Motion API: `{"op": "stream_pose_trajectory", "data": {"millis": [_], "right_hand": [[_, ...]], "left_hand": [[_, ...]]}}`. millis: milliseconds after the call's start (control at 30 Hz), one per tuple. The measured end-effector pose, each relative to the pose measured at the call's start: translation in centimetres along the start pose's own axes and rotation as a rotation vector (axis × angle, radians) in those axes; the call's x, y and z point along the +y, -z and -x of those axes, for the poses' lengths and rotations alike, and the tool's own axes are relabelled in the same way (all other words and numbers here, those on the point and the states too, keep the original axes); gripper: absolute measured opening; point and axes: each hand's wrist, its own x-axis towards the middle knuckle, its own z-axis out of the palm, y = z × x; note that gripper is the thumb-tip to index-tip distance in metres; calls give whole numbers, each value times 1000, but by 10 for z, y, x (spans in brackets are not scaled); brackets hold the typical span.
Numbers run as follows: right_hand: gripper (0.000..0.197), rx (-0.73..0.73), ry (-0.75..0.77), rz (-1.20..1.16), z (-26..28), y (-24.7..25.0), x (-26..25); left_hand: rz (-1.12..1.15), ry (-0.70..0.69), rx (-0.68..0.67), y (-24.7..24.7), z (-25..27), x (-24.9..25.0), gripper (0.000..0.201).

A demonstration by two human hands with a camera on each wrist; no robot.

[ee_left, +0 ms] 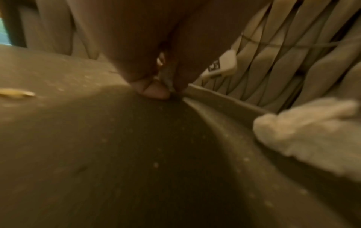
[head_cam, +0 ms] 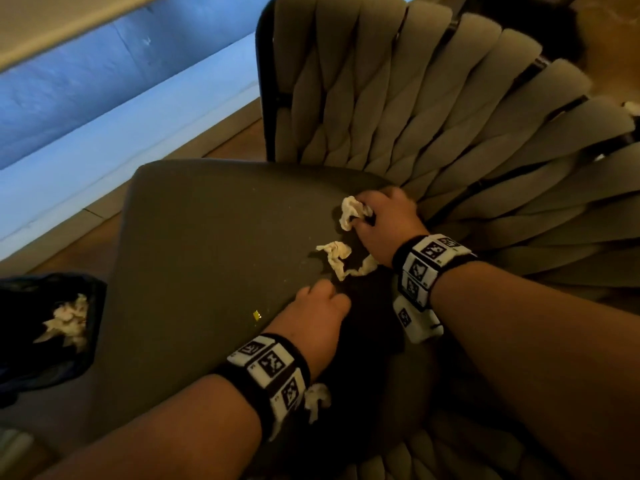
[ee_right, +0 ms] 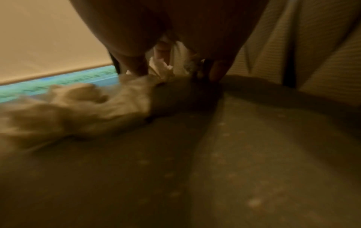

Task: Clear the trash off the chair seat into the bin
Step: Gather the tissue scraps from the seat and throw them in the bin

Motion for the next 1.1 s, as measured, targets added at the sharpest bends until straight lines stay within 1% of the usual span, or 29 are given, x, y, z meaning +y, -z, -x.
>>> {"op": "stream_pose_trajectory", "data": {"millis": [33, 67, 100, 167, 200, 267, 333, 367, 400, 433, 500, 567, 633, 667, 700, 767, 800, 833, 867, 900, 933, 967, 1000, 1033, 1067, 1100], "right_hand": [[56, -33, 40, -31, 4, 0, -5], [63, -77, 75, -57, 7, 1, -10], [70, -126, 112, -63, 10, 0, -14], [77, -223, 207, 19, 17, 0, -22], [79, -257, 258, 90, 19, 0, -23], [83, -292, 350, 234, 28, -3, -23], [89, -295, 401, 338, 40, -9, -18], [90, -295, 407, 377, 47, -13, -13], [86, -287, 409, 404, 53, -18, -9], [76, -269, 409, 413, 59, -24, -5], [52, -232, 393, 356, 69, -33, 2], [37, -209, 359, 277, 75, -42, 7], [32, -196, 325, 229, 79, -50, 7], [30, -187, 305, 201, 80, -54, 7], [30, -184, 269, 169, 80, -56, 4], [27, -171, 174, 82, 83, -56, -5], [24, -149, 128, 20, 85, -56, -12], [20, -126, 83, -56, 89, -56, -23], [16, -104, 48, -156, 95, -57, -37], [12, -85, 18, -293, 100, -58, -55], [10, -74, -10, -458, 108, -59, -77], [11, -84, -40, -618, 116, -61, -102], [15, -90, -47, -732, 122, -64, -127], [17, -89, -23, -786, 127, -68, -152], [16, -86, 23, -800, 131, -72, -177], [15, -86, 84, -785, 134, -76, -200]], "left_hand": [[26, -39, 33, 1, 6, -3, 33], [28, -93, 37, 0, 14, -6, 35], [-2, -157, 4, -4, 22, -8, 37], [-118, -268, -89, -19, 41, -11, 39], [-175, -282, -125, -28, 48, -12, 39], [-294, -264, -175, -44, 58, -14, 42], [-397, -267, -203, -50, 58, -17, 38], [-408, -264, -201, -51, 57, -19, 36], [-389, -257, -188, -51, 56, -21, 34], [-353, -242, -163, -49, 56, -24, 33], [-264, -175, -31, -40, 54, -31, 33], [-152, -25, 127, -24, 51, -43, 39], [-115, 132, 209, -10, 51, -57, 42], [-136, 173, 215, -4, 50, -62, 41], [-160, 185, 191, -1, 49, -67, 40], [-136, 168, 130, 4, 50, -71, 38], [-61, 164, 139, 6, 52, -74, 36], [62, 186, 192, 9, 55, -77, 31], [227, 228, 279, 13, 59, -81, 24], [421, 279, 377, 16, 63, -87, 20], [660, 342, 461, 18, 67, -91, 21], [963, 420, 516, 20, 70, -97, 24], [1289, 499, 545, 25, 74, -101, 26], [1578, 549, 524, 30, 79, -108, 27], [1829, 544, 471, 36, 85, -117, 27], [2014, 504, 417, 41, 93, -127, 30]]}}
